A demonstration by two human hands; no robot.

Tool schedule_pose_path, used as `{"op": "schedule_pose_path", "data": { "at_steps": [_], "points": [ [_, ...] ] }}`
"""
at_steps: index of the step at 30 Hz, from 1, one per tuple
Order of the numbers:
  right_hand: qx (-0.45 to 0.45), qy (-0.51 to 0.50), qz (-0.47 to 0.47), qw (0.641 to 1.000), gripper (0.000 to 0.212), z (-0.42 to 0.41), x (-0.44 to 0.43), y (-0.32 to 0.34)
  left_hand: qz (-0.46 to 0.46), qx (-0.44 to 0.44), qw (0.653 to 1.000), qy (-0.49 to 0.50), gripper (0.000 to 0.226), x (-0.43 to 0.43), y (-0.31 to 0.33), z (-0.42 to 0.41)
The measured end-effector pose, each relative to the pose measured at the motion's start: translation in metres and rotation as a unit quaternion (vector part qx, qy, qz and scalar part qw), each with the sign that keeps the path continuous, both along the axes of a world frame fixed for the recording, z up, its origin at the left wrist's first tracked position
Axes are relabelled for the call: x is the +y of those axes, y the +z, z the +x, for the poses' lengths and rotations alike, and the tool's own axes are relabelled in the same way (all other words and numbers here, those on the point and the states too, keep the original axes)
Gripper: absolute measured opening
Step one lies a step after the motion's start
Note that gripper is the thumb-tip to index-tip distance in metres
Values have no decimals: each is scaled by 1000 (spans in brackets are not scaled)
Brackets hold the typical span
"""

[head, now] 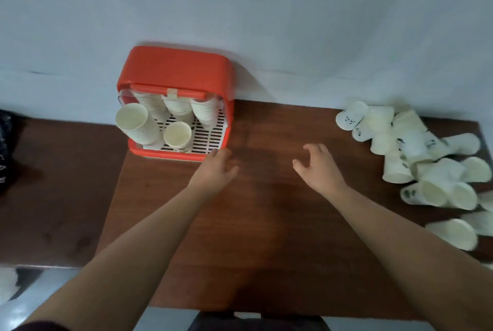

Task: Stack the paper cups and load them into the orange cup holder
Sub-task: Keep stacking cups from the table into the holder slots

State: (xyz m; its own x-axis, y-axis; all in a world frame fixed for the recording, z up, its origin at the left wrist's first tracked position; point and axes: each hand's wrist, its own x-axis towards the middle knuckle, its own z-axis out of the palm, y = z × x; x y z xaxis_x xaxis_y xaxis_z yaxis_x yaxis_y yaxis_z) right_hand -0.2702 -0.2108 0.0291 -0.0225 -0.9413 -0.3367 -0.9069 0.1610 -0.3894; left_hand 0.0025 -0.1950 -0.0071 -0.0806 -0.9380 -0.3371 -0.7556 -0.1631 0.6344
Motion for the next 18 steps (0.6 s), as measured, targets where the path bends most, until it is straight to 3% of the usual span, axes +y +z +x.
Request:
{"op": "schedule_pose_path", "data": {
  "at_steps": [4, 10, 18],
  "points": [
    [18, -49, -39, 998, 56, -92, -24, 13, -42, -5, 996, -74, 52, -59, 20, -98],
    [29, -104, -85, 990, 58, -191, -66, 9, -70, 4, 993, -94, 56, -129, 24, -223],
    [109, -42, -80, 990, 79, -243, -120, -36, -114, -54, 973, -194, 73, -202, -17, -330]
  ]
}}
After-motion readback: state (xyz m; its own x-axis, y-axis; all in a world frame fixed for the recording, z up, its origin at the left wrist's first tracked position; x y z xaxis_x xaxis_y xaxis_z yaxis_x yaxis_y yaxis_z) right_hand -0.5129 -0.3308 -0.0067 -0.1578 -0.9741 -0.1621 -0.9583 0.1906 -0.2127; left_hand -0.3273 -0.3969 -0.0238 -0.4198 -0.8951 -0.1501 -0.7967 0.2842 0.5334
